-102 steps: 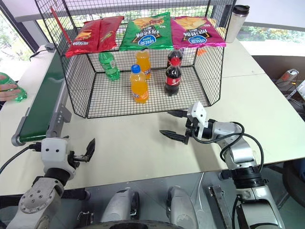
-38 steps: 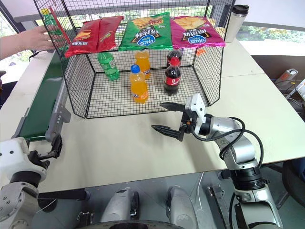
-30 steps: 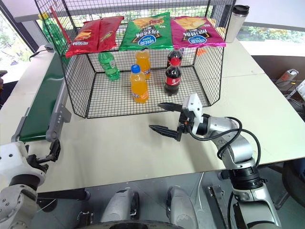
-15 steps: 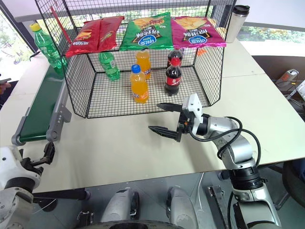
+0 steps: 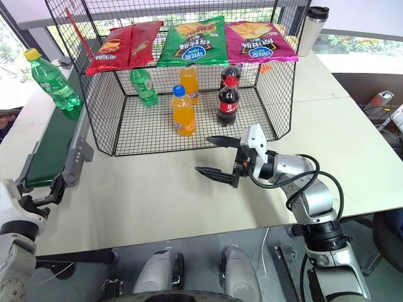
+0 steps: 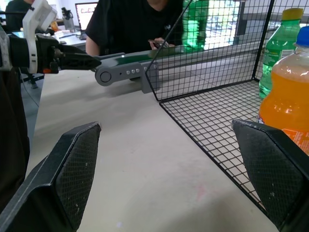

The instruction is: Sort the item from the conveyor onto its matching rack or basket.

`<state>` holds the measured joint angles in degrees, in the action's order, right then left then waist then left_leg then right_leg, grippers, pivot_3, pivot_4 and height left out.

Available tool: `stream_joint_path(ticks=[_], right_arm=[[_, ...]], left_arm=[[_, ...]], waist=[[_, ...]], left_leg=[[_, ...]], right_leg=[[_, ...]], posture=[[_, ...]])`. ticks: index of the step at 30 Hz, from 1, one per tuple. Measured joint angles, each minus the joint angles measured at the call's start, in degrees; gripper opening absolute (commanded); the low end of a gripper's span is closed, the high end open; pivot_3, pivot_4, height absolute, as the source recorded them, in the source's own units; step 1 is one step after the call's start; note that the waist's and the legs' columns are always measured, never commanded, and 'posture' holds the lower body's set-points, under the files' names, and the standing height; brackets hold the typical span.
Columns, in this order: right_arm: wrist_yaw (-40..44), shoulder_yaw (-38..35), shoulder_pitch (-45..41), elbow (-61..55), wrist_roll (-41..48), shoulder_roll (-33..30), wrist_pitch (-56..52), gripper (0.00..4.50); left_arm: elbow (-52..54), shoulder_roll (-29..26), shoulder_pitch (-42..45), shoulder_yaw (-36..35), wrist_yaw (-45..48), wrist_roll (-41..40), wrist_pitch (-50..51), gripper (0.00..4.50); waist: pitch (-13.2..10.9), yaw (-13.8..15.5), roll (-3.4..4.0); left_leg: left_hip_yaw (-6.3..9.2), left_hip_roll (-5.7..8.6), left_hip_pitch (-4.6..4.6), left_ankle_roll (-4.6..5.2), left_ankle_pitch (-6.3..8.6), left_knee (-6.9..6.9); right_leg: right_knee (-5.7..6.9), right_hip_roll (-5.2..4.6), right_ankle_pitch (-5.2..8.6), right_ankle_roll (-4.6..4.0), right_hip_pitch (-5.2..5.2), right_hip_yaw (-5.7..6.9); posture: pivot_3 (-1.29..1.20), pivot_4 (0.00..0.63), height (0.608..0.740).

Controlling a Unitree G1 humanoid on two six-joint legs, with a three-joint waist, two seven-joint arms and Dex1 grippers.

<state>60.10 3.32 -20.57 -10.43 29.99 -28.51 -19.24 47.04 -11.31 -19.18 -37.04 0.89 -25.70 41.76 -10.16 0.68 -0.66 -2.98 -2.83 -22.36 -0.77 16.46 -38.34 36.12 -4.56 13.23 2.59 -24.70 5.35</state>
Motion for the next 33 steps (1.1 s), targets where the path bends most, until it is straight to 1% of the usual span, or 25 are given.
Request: stream_joint_path(ticks=[12, 33], right_arm=[[1.31, 0.03, 0.51, 2.69, -0.7, -0.02, 2.3, 4.5], [1.71, 0.03, 1.49, 4.02, -1.75, -0.05, 3.35, 4.5]], left_arm=[[-1.18, -0.08, 0.97, -0.02, -0.1, 0.09, -0.86, 4.45], [-3.33, -3.36, 5.0, 0.2, -1.33, 0.41, -0.7, 4.45]], waist=[[0.0, 0.01, 0.0], [0.0, 0.03, 0.0]], left_leg=[[-0.01, 0.0, 0.0, 0.0, 0.0, 0.0], [-0.01, 0.0, 0.0, 0.0, 0.0, 0.0]], right_leg=[[0.0, 0.01, 0.0, -0.01, 0.01, 0.0], [0.01, 0.01, -0.01, 0.01, 0.01, 0.01]], posture=[[0.0, 0.15, 0.74], [0.0, 0.15, 0.74]])
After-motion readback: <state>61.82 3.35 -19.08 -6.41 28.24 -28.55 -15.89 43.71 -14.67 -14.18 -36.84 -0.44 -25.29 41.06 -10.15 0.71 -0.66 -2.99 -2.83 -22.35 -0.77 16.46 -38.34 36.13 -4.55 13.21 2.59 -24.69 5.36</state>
